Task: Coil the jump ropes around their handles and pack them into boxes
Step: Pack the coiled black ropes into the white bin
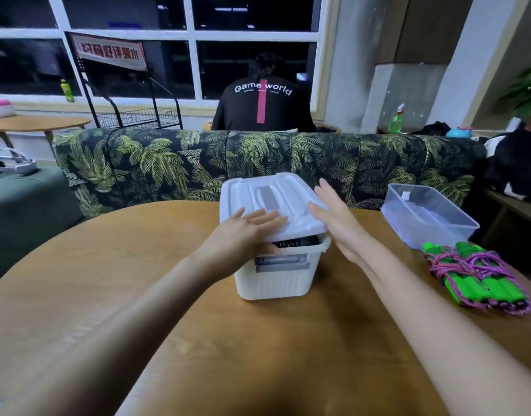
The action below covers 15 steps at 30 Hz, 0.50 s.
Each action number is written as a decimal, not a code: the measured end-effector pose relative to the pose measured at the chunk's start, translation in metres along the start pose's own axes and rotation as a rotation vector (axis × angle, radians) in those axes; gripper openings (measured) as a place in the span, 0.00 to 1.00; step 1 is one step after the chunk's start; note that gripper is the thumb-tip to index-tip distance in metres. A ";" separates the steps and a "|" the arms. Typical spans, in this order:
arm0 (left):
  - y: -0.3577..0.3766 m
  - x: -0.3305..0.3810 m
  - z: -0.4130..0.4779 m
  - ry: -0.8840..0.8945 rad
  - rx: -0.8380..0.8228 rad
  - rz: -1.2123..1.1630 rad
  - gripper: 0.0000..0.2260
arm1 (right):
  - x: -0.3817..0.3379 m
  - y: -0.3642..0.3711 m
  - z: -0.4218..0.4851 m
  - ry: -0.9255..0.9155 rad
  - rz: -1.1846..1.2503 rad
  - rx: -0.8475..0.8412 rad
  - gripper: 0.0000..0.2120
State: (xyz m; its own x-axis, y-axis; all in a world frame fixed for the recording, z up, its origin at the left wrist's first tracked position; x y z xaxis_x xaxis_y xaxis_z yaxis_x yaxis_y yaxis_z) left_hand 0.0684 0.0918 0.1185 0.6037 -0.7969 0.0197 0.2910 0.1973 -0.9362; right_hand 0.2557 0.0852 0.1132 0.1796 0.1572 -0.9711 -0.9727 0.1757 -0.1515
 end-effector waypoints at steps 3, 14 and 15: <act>0.007 0.003 -0.004 0.033 0.041 -0.049 0.26 | 0.016 -0.001 -0.004 0.006 -0.048 -0.008 0.31; 0.016 -0.052 -0.025 -0.491 0.222 -0.507 0.35 | 0.024 -0.002 -0.006 -0.249 -0.576 -0.038 0.32; 0.020 -0.052 -0.027 -0.475 0.185 -0.522 0.36 | 0.026 -0.002 -0.008 -0.306 -0.665 -0.058 0.35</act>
State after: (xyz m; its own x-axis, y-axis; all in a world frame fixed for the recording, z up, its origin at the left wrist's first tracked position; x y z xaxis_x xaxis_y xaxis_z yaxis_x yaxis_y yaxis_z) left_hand 0.0228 0.1218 0.0894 0.5966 -0.4879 0.6372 0.7245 -0.0141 -0.6891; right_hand 0.2606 0.0809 0.0869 0.7592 0.3007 -0.5772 -0.6487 0.2783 -0.7083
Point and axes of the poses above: each hand's wrist, its own z-axis towards the middle knuckle, its own y-axis out of the palm, x = y × z, the point moved 5 cm from there along z, towards the middle knuckle, and after that the axes turned 2 degrees about x, right-handed, at the moved point
